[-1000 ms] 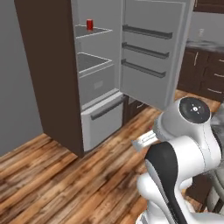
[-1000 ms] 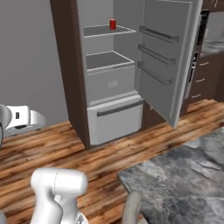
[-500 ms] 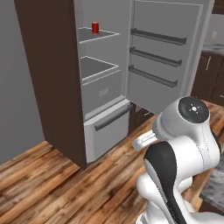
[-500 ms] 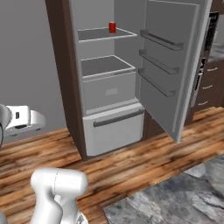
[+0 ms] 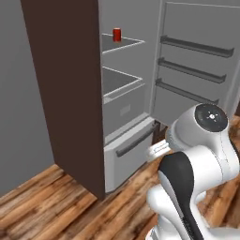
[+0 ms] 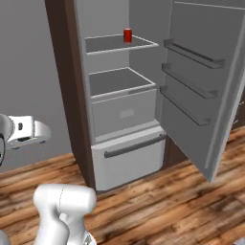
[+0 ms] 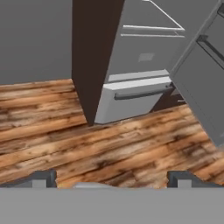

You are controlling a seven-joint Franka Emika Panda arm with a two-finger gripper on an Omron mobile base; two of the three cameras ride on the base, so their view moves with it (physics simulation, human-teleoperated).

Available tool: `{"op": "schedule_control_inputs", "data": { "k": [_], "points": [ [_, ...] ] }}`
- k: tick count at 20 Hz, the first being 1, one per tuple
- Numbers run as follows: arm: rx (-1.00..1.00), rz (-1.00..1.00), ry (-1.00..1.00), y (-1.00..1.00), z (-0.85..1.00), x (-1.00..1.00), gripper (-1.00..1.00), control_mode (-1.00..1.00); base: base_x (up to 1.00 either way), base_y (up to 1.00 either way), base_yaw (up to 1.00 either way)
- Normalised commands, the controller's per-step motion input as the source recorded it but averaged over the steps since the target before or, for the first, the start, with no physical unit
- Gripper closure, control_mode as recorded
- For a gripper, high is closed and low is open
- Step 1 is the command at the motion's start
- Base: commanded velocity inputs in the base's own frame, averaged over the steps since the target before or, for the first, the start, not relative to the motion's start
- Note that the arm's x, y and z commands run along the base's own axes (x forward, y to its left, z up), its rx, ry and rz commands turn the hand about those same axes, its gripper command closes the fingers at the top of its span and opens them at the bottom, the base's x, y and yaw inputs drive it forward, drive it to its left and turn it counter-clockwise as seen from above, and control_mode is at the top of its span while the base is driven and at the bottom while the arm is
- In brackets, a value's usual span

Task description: Open the fridge, grab two sodas, and place both sodas inside the bowl with ice on the dining counter.

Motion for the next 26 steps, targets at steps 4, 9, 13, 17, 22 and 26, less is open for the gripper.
{"op": "schedule_control_inputs", "data": {
  "k": [4, 9, 13, 17, 22, 26],
  "points": [
    [0.00, 0.00, 0.00, 0.00, 0.00, 0.00, -1.00, 1.00, 1.00, 0.42, 0.00],
    [0.00, 0.00, 0.00, 0.00, 0.00, 0.00, -1.00, 1.00, 0.93, 0.16, 0.00],
    [0.00, 0.00, 0.00, 0.00, 0.00, 0.00, -1.00, 1.00, 0.58, -0.18, 0.16],
    [0.00, 0.00, 0.00, 0.00, 0.00, 0.00, -1.00, 1.00, 0.44, -0.38, 0.28],
    [0.00, 0.00, 0.00, 0.00, 0.00, 0.00, -1.00, 1.00, 0.33, -0.49, 0.29],
    [0.00, 0.00, 0.00, 0.00, 0.00, 0.00, -1.00, 1.00, 0.26, -0.53, 0.27]
  ]
}}
